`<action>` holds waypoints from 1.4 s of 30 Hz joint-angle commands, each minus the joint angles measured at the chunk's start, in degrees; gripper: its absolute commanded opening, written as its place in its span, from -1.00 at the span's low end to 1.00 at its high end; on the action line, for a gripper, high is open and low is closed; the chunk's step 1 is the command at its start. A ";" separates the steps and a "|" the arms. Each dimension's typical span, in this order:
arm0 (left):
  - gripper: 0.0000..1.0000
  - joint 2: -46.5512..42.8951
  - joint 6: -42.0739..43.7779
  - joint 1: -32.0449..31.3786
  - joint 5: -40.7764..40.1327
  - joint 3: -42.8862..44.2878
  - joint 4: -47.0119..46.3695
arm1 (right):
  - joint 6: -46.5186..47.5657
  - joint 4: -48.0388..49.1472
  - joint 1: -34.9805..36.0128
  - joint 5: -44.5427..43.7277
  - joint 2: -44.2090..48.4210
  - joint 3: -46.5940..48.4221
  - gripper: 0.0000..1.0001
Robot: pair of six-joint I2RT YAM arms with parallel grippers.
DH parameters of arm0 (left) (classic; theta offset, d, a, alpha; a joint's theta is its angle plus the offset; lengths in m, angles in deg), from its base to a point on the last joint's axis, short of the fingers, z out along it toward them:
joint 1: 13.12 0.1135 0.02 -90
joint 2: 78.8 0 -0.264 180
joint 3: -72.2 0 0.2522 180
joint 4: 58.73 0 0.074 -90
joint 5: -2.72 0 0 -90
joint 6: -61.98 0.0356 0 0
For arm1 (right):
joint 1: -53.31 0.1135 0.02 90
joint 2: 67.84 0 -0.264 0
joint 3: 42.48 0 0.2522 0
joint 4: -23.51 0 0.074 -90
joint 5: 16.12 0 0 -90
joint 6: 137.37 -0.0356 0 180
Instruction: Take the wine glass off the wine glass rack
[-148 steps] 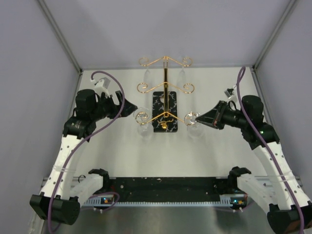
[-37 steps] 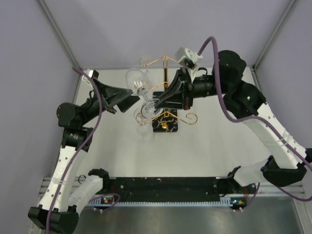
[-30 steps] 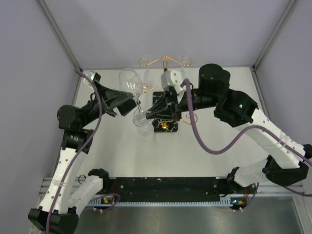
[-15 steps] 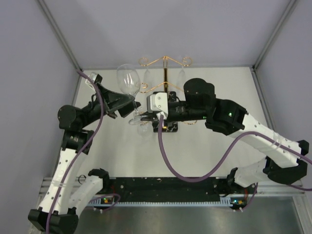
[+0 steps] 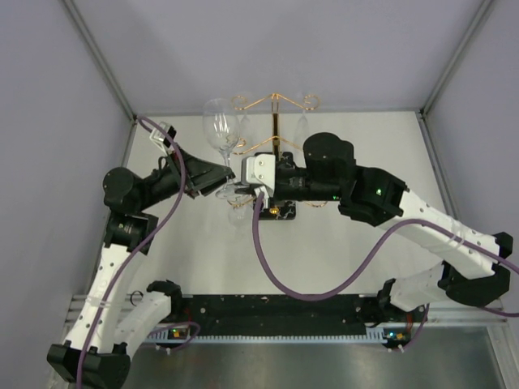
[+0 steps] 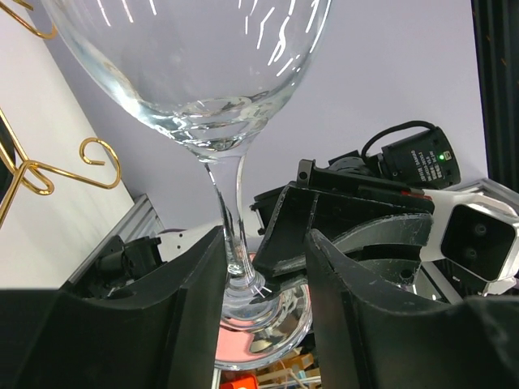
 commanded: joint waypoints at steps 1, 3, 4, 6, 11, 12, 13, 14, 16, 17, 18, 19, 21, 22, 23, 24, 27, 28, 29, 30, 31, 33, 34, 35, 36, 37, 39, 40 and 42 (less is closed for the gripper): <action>-0.09 -0.16 2.30 -0.36 2.09 2.24 -1.84 | 2.09 5.32 -0.04 -3.03 1.14 0.81 -1.00; -0.12 0.10 2.56 -0.44 1.92 2.42 -1.84 | 1.92 5.32 -0.13 -2.15 1.40 0.64 -1.00; -0.13 0.19 2.74 -0.44 1.75 2.51 -1.92 | 1.74 5.14 -0.13 -1.45 1.57 0.46 -1.00; -0.14 0.54 2.74 -0.62 1.65 2.51 -2.01 | 1.48 5.23 -0.04 -0.13 1.58 0.37 -1.00; -0.16 0.98 3.00 -0.88 1.13 2.51 -2.36 | 1.21 4.70 -0.04 1.10 1.49 0.28 -1.00; -0.16 0.98 3.09 -0.88 1.13 2.51 -2.36 | 1.04 4.62 -0.04 1.54 1.49 0.37 -1.00; -0.15 1.24 3.00 -0.88 0.87 2.42 -2.54 | 1.04 4.44 -0.04 1.98 1.66 0.28 -1.00; -0.16 1.33 3.00 -0.97 0.95 2.51 -2.63 | 0.95 4.35 -0.04 2.16 1.66 0.11 -1.00; -0.15 1.69 3.00 -1.06 0.87 2.51 -2.98 | 0.95 4.18 0.05 2.68 1.75 -0.16 -1.00; -0.16 1.95 3.09 -1.15 0.78 2.51 -3.15 | 0.95 3.91 0.05 2.95 1.93 -0.07 -1.00; -0.15 2.04 3.09 -1.15 0.69 2.60 -3.07 | 0.95 4.00 -0.04 3.12 2.01 -0.16 -1.00; -0.15 2.30 3.18 -1.23 0.69 2.60 -3.15 | 0.95 3.83 0.13 3.12 2.28 -0.24 -1.00; -0.15 2.65 3.18 -1.41 0.51 2.60 -3.24 | 1.21 3.82 0.40 3.04 2.28 -0.33 -1.00; -0.17 2.83 3.27 -1.50 0.43 2.60 -3.33 | 1.39 3.65 0.57 2.86 2.45 -0.33 -1.00; -0.24 2.83 3.27 -1.67 0.51 2.60 -3.68 | 1.48 3.65 0.58 2.77 2.46 -0.33 -1.00; -0.31 3.00 3.27 -1.76 0.51 2.68 -3.59 | 1.65 3.56 0.58 2.60 2.54 -0.42 -1.00; -0.46 3.01 3.35 -2.03 0.34 2.68 -3.77 | 1.83 3.38 0.58 2.51 2.54 -0.51 -1.00; -0.49 3.09 3.44 -2.11 0.08 2.77 -3.68 | 1.83 3.38 0.58 2.60 2.72 -0.68 -1.00; -0.50 3.01 3.62 -2.20 0.07 2.69 -3.68 | 1.83 3.30 0.66 2.77 2.81 -0.77 -1.00; -0.56 3.09 3.70 -2.29 -0.01 2.77 -3.68 | 1.92 3.38 0.66 2.69 2.89 -0.86 -1.00; -0.66 3.27 3.88 -2.29 -0.01 2.86 -3.68 | 2.00 3.38 0.75 2.69 3.16 -1.12 -1.00; -0.89 3.36 4.06 -2.55 -0.19 2.86 -3.68 | 2.18 3.21 0.93 2.16 3.51 -1.65 -1.00; -1.00 3.44 4.49 -2.64 -0.19 2.95 -3.51 | 2.35 3.12 1.10 1.90 3.68 -2.00 -1.00; -1.00 3.36 5.28 -2.73 -0.45 3.12 -3.07 | 2.44 3.21 1.19 1.55 3.95 -2.44 -1.00; -1.00 3.27 5.81 -2.82 -0.72 3.47 -2.63 | 2.53 3.03 1.28 1.19 4.21 -2.79 -1.00; -1.00 3.36 6.60 -2.90 -0.98 3.65 -2.02 | 2.53 3.21 1.28 0.93 4.39 -3.23 -1.00; -1.00 3.44 7.57 -2.99 -1.42 4.26 -1.31 | 2.01 3.30 1.28 0.49 4.91 -3.58 -1.00; -1.00 3.44 8.09 -3.08 -1.42 4.53 -1.13 | 1.57 3.12 1.37 0.31 4.83 -3.58 -1.00; -1.00 3.71 9.23 -3.17 -1.59 5.14 -0.78 | 0.08 3.12 1.37 -0.04 5.18 -3.50 -1.00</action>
